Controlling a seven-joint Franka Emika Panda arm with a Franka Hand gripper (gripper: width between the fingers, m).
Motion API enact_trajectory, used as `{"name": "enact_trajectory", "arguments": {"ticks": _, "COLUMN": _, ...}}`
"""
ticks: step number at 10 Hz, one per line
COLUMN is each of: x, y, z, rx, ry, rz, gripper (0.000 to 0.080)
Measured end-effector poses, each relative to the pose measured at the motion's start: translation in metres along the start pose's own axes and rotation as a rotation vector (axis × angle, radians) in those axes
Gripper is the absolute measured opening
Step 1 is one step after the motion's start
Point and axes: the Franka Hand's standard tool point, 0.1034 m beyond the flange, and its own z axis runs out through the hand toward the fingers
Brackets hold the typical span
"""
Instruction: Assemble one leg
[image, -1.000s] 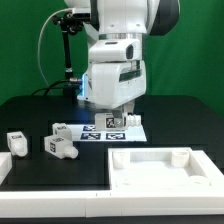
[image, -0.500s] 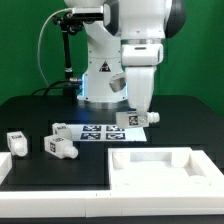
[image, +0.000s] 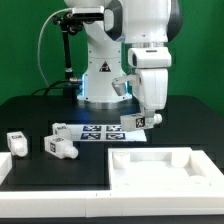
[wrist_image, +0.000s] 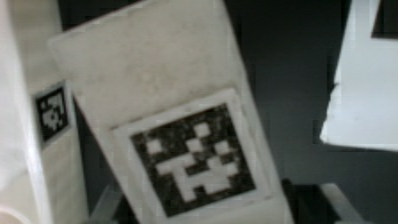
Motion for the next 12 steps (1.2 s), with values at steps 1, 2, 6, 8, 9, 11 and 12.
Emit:
{"name": "enact_trajectory", "arguments": {"ticks": 1, "x": 0.009, "y": -0.009, "z": 0.005, "rx": -0.007, "ry": 0.01, "rz": -0.077, "gripper": 0.0318}}
{"name": "enact_trajectory", "arguments": {"ticks": 2, "x": 0.014, "y": -0.02, "z": 0.011, "rx": 0.003, "ry": 0.015, "rz": -0.19, "gripper": 0.0318}}
{"name": "enact_trajectory", "arguments": {"ticks": 6, "x": 0.015, "y": -0.033, "z": 0.015, "rx": 0.003, "ry": 0.022, "rz": -0.534, "gripper": 0.0318}}
{"name": "enact_trajectory", "arguments": {"ticks": 8, "x": 0.016, "y": -0.034, "z": 0.015, "rx": 0.003, "ry": 0.021, "rz": -0.621, "gripper": 0.0318}}
{"name": "enact_trajectory", "arguments": {"ticks": 9, "x": 0.015, "y": -0.036, "z": 0.017, "rx": 0.01, "ry": 0.02, "rz": -0.739, "gripper": 0.0318}}
{"name": "enact_trajectory", "arguments": {"ticks": 11, "x": 0.018, "y": -0.044, "z": 0.026, "rx": 0.021, "ry": 0.036, "rz": -0.948, "gripper": 0.0318}}
{"name": "enact_trajectory", "arguments": {"ticks": 12, "x": 0.026, "y": -0.049, "z": 0.03, "rx": 0.012, "ry": 0.054, "rz": -0.981, "gripper": 0.0318}}
